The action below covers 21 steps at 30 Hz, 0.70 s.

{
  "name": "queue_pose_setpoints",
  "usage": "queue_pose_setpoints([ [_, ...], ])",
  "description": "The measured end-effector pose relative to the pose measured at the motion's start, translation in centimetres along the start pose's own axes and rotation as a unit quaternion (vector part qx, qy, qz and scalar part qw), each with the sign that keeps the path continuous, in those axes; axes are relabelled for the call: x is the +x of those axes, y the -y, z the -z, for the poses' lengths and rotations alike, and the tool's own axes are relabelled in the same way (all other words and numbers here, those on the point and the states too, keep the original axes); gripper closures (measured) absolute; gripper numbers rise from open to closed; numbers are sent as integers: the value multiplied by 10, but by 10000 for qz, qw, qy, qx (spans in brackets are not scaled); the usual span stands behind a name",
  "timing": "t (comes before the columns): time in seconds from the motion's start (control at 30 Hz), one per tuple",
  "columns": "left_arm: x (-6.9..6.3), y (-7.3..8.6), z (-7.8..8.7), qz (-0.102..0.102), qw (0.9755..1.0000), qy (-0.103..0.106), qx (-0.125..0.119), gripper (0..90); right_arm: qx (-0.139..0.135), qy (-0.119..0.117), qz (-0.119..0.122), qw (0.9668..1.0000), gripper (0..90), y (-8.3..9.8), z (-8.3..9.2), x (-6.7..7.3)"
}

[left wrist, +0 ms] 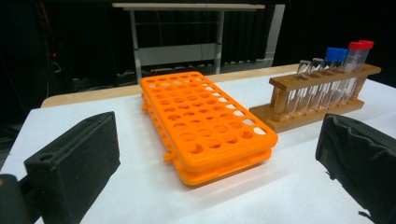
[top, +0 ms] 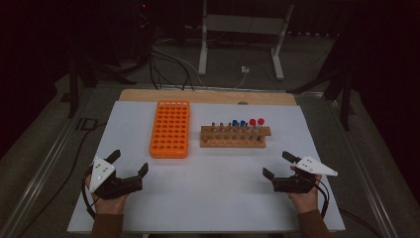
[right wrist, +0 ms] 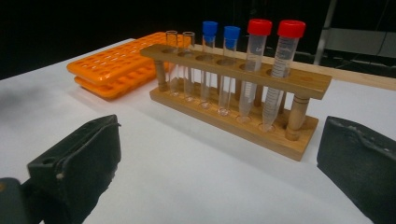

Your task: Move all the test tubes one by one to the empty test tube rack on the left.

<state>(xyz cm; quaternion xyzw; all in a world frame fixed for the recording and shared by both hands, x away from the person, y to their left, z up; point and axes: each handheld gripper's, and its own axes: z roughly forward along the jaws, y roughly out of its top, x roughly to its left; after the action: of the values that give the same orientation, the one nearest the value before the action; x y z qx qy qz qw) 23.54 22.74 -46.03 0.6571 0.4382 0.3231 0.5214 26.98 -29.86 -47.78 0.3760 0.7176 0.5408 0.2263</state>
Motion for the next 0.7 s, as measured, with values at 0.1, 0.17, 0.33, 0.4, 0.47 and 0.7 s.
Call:
queue_pose_setpoints([
  [0.1,-1,0,0,-19,10000,-38,30,4,-17,24,-47,10000,0,1,1,0],
  [0.17,-1,0,0,-24,10000,-27,20,4,-15,19,-39,10000,0,1,1,0],
  [0.33,-3,1,-1,-36,10000,-41,70,4,-31,4,-33,10000,0,1,0,2],
  [0.4,-2,1,-1,-14,10000,-41,67,4,-36,-12,-33,10000,0,0,0,2],
  [0.47,-1,1,-1,14,10000,-50,66,4,19,-96,-50,9999,0,-1,0,3],
  [0.7,-1,2,0,24,9999,-126,80,4,4,-213,5,9998,0,-21,-5,2],
])
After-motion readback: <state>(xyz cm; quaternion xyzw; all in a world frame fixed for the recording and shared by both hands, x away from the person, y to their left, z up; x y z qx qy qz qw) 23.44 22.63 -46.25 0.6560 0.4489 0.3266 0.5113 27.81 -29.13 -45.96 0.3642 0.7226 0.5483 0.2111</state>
